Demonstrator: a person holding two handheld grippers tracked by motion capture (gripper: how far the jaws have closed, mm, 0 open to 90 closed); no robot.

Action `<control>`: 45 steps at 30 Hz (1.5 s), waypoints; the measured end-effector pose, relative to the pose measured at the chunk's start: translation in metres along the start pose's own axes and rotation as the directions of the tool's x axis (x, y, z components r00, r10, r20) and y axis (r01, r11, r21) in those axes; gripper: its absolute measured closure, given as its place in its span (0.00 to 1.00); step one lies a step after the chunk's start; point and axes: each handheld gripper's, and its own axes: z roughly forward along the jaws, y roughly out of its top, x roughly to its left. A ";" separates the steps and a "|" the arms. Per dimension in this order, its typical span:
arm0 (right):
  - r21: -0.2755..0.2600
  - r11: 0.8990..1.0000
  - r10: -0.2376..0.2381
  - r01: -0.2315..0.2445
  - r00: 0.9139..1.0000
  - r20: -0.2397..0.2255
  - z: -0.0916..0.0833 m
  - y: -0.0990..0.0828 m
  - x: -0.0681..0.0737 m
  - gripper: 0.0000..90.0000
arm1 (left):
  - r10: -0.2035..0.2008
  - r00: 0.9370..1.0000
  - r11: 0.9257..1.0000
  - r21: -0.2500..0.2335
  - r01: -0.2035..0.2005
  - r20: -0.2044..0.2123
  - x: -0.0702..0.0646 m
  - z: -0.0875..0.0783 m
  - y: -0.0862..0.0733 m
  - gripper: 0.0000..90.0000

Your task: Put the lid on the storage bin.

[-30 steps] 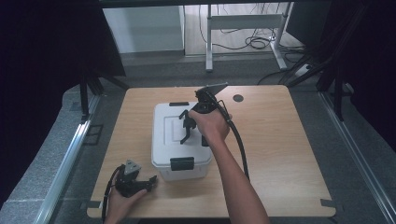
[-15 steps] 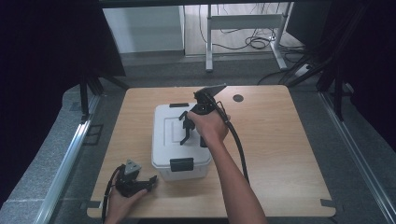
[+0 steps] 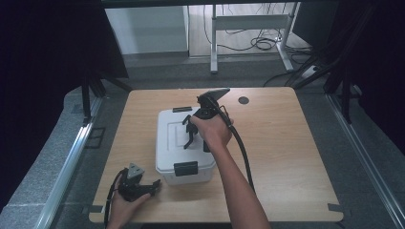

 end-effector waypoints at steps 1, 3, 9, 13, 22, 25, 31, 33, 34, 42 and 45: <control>0.000 1.000 -0.003 0.003 1.000 -0.004 0.001 -0.001 -0.001 0.91 | 0.000 1.000 1.000 0.000 0.000 0.000 0.000 0.000 0.000 0.14; 0.000 1.000 -0.011 0.011 1.000 -0.009 0.002 -0.001 -0.003 0.88 | 0.000 1.000 1.000 0.000 0.000 0.000 0.000 0.000 0.000 0.14; -0.003 0.997 -0.071 0.071 0.997 -0.026 0.001 0.000 -0.007 0.76 | 0.000 1.000 1.000 0.000 0.000 0.000 0.000 0.000 0.000 0.14; -0.041 0.994 -0.104 0.101 0.992 -0.073 -0.007 0.000 -0.013 0.63 | -0.001 1.000 1.000 0.000 0.001 0.001 0.000 0.000 0.000 0.14; -0.204 0.958 -0.233 0.204 0.963 -0.133 -0.039 -0.012 -0.039 0.46 | 0.000 1.000 1.000 0.000 0.000 0.001 0.000 0.000 0.000 0.14; -0.219 0.947 -0.267 0.234 0.954 -0.139 -0.047 -0.018 -0.048 0.46 | 0.000 1.000 1.000 0.001 0.000 0.000 0.000 0.000 0.000 0.14; -0.282 0.917 -0.329 0.282 0.934 -0.136 -0.062 -0.028 -0.067 0.42 | 0.000 1.000 1.000 0.001 0.000 0.000 0.000 0.000 0.000 0.14; -0.300 0.911 -0.338 0.284 0.930 -0.144 -0.066 -0.032 -0.074 0.41 | -0.001 1.000 1.000 0.001 0.001 0.000 0.000 0.000 0.000 0.14; -0.304 0.910 -0.338 0.282 0.929 -0.149 -0.068 -0.034 -0.078 0.40 | -0.001 1.000 1.000 0.001 0.001 0.000 0.000 0.000 0.000 0.14; -0.352 0.889 -0.364 0.294 0.919 -0.152 -0.082 -0.054 -0.113 0.38 | -0.001 1.000 1.000 -0.001 0.001 0.000 0.000 0.000 0.000 0.14; -0.372 0.884 -0.357 0.284 0.923 -0.143 -0.085 -0.063 -0.132 0.38 | -0.001 1.000 1.000 -0.002 0.001 0.000 0.000 0.000 0.000 0.14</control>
